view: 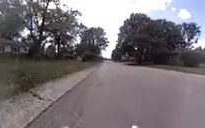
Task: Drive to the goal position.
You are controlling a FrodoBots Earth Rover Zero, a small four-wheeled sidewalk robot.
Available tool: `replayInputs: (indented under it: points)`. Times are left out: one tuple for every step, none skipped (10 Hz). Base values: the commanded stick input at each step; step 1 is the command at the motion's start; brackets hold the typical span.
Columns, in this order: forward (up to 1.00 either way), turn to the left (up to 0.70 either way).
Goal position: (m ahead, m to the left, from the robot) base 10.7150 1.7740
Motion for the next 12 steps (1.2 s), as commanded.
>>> replayInputs:
  points:
    - [0.85, 0.00]
    - [0.85, 0.00]
    - [0.85, 0.00]
    - [0.85, 0.00]
    - [0.85, 0.00]
    - [0.85, 0.00]
    - [0.85, 0.00]
    - [0.85, 0.00]
    - [0.85, 0.00]
    - [0.85, 0.00]
    - [0.85, 0.00]
    - [0.85, 0.00]
